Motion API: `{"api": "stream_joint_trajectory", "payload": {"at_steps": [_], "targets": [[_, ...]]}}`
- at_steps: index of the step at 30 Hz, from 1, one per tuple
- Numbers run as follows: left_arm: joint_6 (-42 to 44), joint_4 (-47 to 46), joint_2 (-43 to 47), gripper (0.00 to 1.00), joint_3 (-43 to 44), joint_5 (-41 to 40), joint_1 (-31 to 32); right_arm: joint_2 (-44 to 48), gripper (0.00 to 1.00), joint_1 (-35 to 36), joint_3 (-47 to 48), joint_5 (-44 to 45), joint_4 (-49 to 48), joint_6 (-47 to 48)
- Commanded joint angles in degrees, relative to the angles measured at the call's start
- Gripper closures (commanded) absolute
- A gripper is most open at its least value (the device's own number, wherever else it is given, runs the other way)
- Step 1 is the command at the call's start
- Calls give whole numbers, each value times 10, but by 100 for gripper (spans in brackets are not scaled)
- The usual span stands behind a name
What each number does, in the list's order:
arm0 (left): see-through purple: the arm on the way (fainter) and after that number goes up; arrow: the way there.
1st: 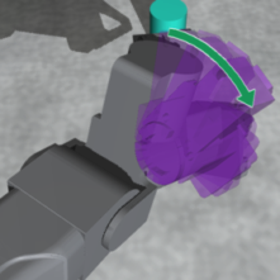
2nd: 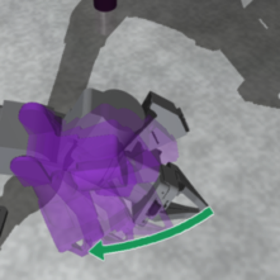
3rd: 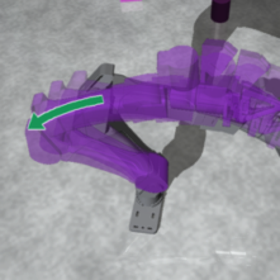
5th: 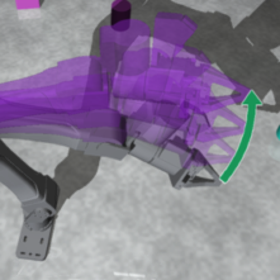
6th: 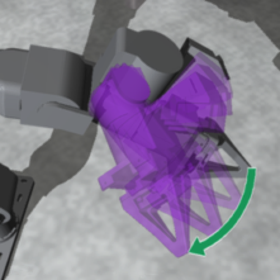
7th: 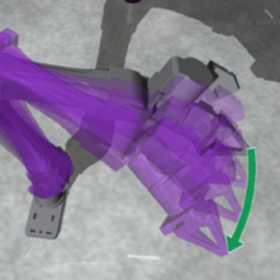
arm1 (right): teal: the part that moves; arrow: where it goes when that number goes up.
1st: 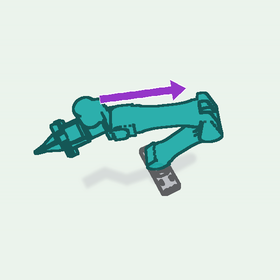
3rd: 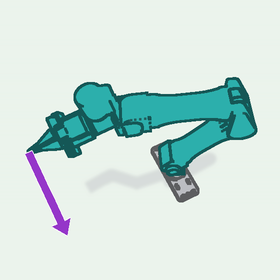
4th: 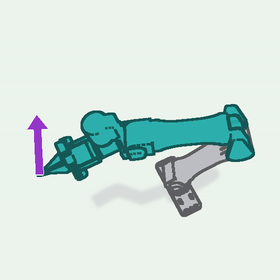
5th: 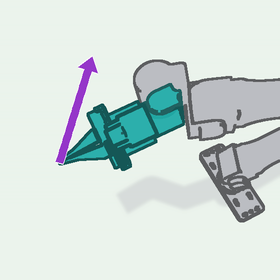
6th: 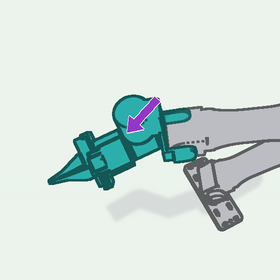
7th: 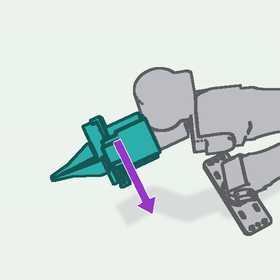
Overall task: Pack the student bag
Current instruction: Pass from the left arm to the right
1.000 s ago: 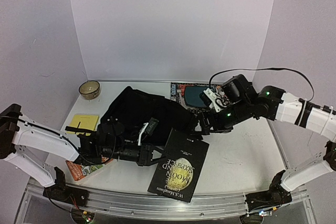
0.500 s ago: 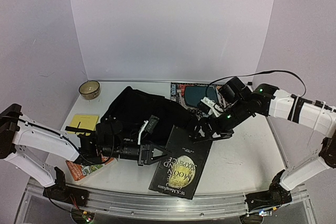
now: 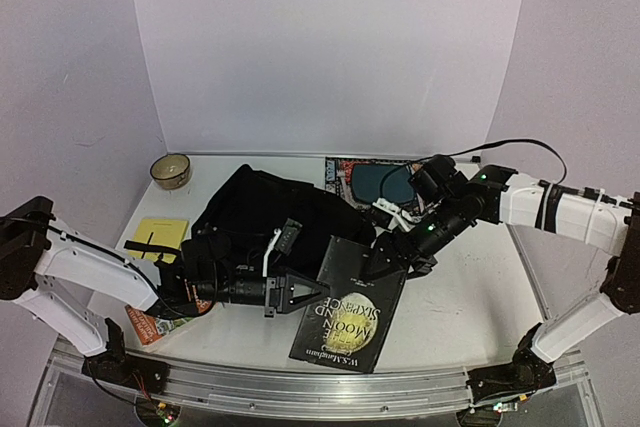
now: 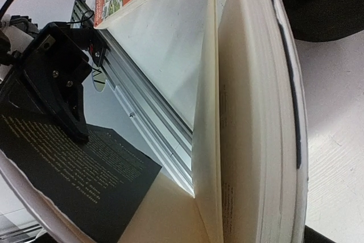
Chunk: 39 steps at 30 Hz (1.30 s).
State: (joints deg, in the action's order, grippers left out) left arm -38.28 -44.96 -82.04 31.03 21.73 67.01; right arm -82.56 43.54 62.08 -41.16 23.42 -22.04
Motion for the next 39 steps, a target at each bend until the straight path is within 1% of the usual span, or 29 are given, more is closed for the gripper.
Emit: {"api": "stream_joint_trajectory", "payload": {"at_steps": [1,4,12,16,20,22,24,27,29,32,35,37,39], "targets": [[20,-116,-15,100,20,19,-2,5,18,5,29,-90,-20,21],[18,-116,-27,100,23,30,-5,5,21,5,33,-110,-21,26],[4,-116,-41,100,18,53,-25,8,36,5,32,-139,-20,38],[-2,-116,-61,97,22,72,-28,13,44,5,35,-143,-19,46],[-13,-116,-87,91,26,89,-33,12,51,5,41,-152,-19,54],[-20,-115,-93,87,27,94,-38,11,58,5,43,-155,-19,57],[-26,-116,-94,80,26,94,-44,12,68,5,42,-155,-19,61],[-32,-116,-91,76,24,92,-55,12,83,5,37,-154,-19,64],[-35,-115,-88,72,23,90,-60,10,89,5,33,-154,-19,66],[-40,-114,-79,60,16,88,-70,8,100,5,34,-143,-19,67],[-44,-107,-58,48,-2,77,-84,10,100,5,39,-124,-19,66],[-47,-95,-38,43,-18,62,-96,15,100,2,45,-103,-19,62],[-44,-59,-7,36,-28,42,-111,22,100,-4,49,-85,-19,57]]}}
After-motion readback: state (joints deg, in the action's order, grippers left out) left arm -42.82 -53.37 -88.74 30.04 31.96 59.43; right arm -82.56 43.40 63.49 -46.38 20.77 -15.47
